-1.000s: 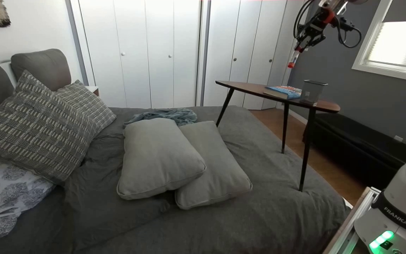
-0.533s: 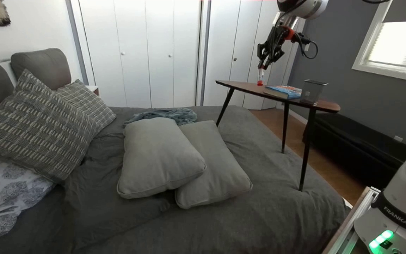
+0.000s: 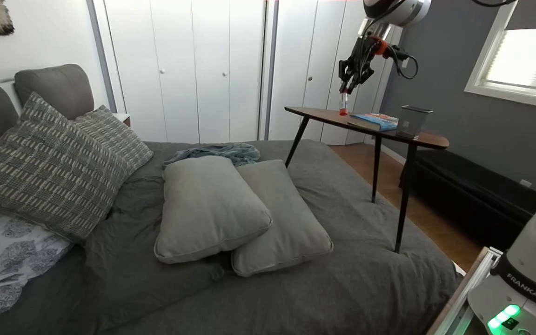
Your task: Put the glue stick on top of the light grey pillow
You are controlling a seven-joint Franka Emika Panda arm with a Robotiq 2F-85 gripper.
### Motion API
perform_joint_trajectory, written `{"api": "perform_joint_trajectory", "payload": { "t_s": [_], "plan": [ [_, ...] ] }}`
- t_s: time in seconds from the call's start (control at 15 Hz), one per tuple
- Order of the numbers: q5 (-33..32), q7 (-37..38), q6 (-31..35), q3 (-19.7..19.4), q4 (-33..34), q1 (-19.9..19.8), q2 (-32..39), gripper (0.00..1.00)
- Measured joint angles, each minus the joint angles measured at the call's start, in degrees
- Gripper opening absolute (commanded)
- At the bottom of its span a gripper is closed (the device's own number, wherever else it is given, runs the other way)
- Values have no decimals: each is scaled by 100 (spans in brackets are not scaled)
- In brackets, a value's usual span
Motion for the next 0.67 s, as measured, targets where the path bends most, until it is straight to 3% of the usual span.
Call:
{"api": "perform_joint_trajectory", "payload": {
  "t_s": [0.27,0.67],
  "plan": [
    [249,-119,100,214,43,76,390,7],
    [625,-304,328,709,1222,128,2291,7]
  ]
}}
